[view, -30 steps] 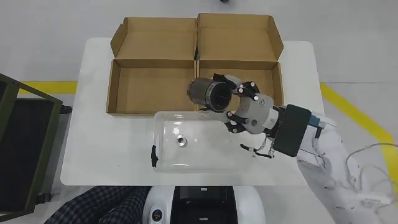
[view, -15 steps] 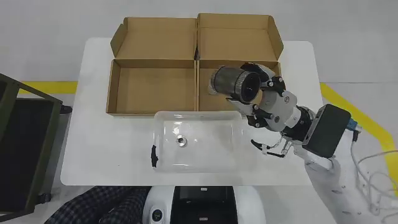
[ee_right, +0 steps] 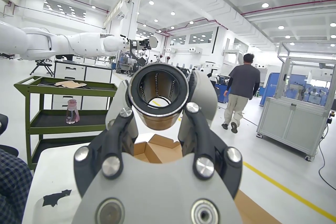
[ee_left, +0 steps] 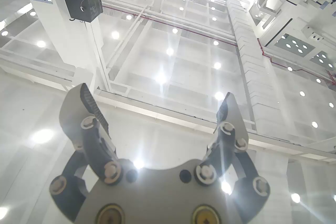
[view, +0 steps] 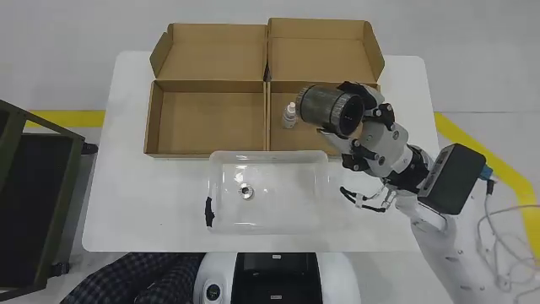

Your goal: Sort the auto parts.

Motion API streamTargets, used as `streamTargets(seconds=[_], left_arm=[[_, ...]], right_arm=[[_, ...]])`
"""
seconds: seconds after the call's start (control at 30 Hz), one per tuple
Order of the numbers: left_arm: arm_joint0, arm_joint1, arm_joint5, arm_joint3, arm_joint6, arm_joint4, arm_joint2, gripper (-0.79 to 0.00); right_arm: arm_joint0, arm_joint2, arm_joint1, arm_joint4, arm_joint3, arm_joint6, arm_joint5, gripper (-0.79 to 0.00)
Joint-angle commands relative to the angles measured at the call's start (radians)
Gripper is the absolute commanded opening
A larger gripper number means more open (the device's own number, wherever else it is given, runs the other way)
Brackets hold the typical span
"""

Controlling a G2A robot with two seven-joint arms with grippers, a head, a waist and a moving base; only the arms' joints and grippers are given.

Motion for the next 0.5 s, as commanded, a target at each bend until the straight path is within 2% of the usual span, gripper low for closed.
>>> streamTargets(seconds=[0.0,0.47], left_arm=[[0.0,0.0,0.0,0.0,0.0,0.0,0.0,0.0],[0.0,0.0,0.0,0.0,0.0,0.0,0.0,0.0]], right_arm=[[0.009,-0.013,-0.002,-0.002,0.012,0.006,-0.002,-0.785],[0.104,-0.161,-0.028,-0.031,0.108,0.112,-0.003,-0.785]])
